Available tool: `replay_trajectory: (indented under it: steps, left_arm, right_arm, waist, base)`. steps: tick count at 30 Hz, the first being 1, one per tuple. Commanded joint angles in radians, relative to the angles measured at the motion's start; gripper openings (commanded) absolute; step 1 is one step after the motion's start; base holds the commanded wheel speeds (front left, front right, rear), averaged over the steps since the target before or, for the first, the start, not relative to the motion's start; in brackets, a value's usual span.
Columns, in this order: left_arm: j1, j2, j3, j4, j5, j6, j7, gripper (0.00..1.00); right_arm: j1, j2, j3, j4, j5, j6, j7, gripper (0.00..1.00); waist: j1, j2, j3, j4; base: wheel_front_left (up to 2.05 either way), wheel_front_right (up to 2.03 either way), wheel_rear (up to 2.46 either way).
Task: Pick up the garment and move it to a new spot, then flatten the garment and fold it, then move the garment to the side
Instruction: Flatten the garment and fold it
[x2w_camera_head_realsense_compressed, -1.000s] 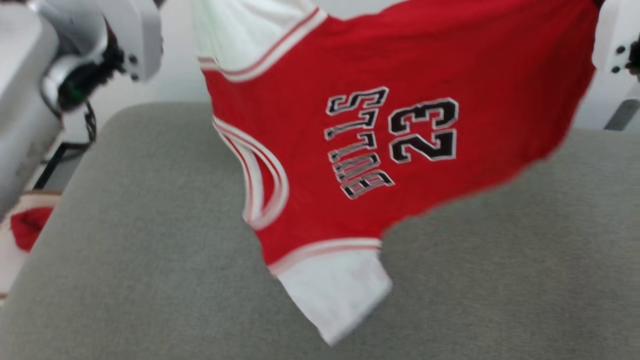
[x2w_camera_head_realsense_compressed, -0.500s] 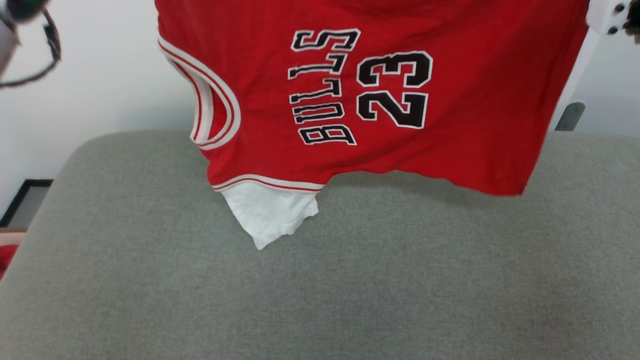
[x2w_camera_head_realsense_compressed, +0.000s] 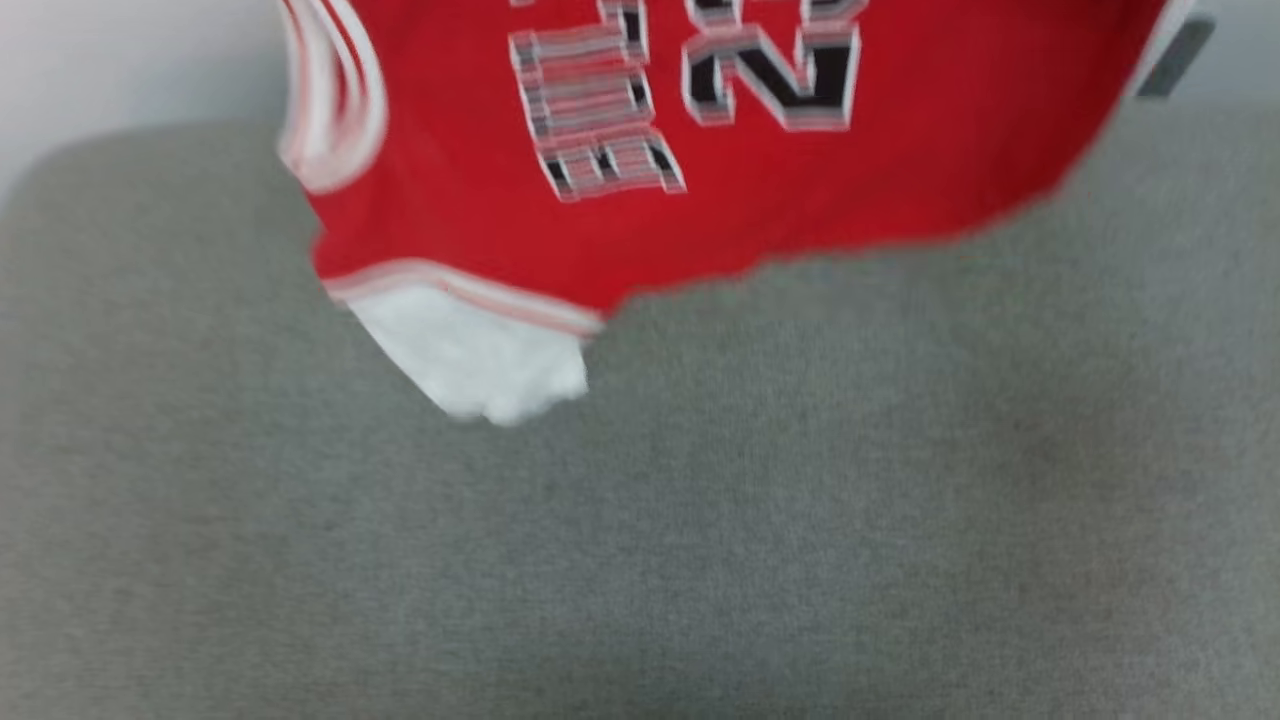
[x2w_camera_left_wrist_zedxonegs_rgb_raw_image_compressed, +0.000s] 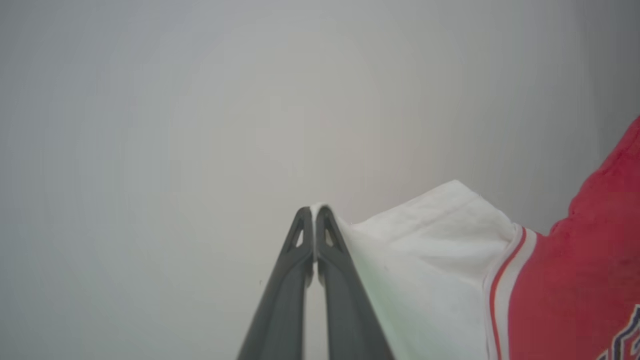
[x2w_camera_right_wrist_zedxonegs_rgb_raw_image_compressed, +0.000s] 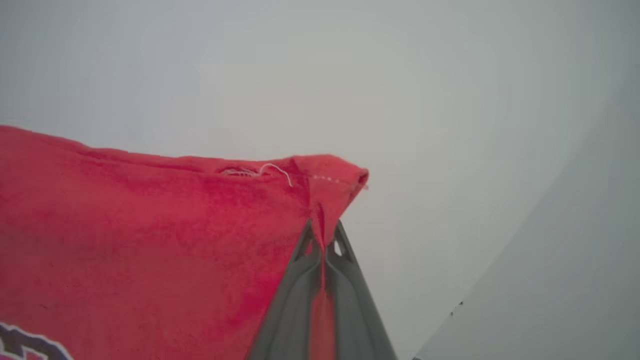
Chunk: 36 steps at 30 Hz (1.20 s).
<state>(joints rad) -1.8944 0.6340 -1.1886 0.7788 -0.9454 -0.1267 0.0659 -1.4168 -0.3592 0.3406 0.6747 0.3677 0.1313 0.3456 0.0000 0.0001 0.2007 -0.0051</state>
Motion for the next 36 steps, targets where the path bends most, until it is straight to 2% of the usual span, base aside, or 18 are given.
replay_trajectory:
  steps: [1,5,9,13,18,24,29,32,36]
  left_arm:
    - [-0.045,-0.022,0.002,0.029,0.036,0.017,-0.055,0.00]
    - [-0.184,-0.086,0.022,0.101,0.113,0.049,-0.209,0.00]
    - [-0.301,-0.129,0.064,0.131,0.143,0.046,-0.313,0.00]
    - [-0.339,-0.131,0.152,0.067,0.176,0.036,-0.331,0.00]
    - [-0.150,-0.101,0.297,-0.056,0.244,0.037,-0.329,0.00]
    - [0.057,-0.112,0.417,-0.121,0.298,0.015,-0.330,0.00]
    - [0.184,-0.120,0.435,-0.123,0.280,-0.002,-0.330,0.00]
    - [0.280,-0.115,0.348,-0.133,0.217,-0.005,-0.316,0.00]
    - [0.389,-0.048,0.223,-0.196,0.080,-0.003,-0.216,0.00]
  right_arm:
    - [-0.038,0.016,-0.031,0.020,-0.052,-0.001,-0.073,0.00]
    - [-0.145,0.039,-0.109,0.067,-0.243,-0.001,-0.307,0.00]
    - [-0.227,0.050,-0.177,0.099,-0.421,-0.001,-0.490,0.00]
    - [-0.249,0.065,-0.209,0.122,-0.529,-0.001,-0.579,0.00]
    - [-0.184,0.094,-0.213,0.191,-0.587,-0.001,-0.603,0.00]
    - [-0.128,0.095,-0.156,0.268,-0.548,-0.001,-0.610,0.00]
    - [-0.091,0.067,-0.093,0.305,-0.464,-0.001,-0.610,0.00]
    - [-0.042,0.058,-0.044,0.348,-0.388,-0.001,-0.601,0.00]
    - [0.035,0.035,0.052,0.369,-0.246,-0.001,-0.551,0.00]
  waist:
    - [0.0000,-0.0001,0.196,-0.062]
    - [0.0000,-0.0001,0.318,-0.056]
    - [0.0000,-0.0001,0.442,-0.021]
    - [0.0000,-0.0001,0.546,0.010]
    - [0.0000,-0.0001,0.595,0.040]
    - [0.0000,-0.0001,0.550,0.087]
    - [0.0000,-0.0001,0.470,0.120]
    - [0.0000,-0.0001,0.407,0.136]
    - [0.0000,-0.0001,0.319,0.147]
  base:
    - [0.00,0.00,0.00]
    - [0.00,0.00,0.00]
    - [0.00,0.00,0.00]
    - [0.00,0.00,0.00]
    - [0.00,0.00,0.00]
    - [0.00,0.00,0.00]
    - [0.00,0.00,0.00]
    - [0.00,0.00,0.00]
    - [0.00,0.00,0.00]
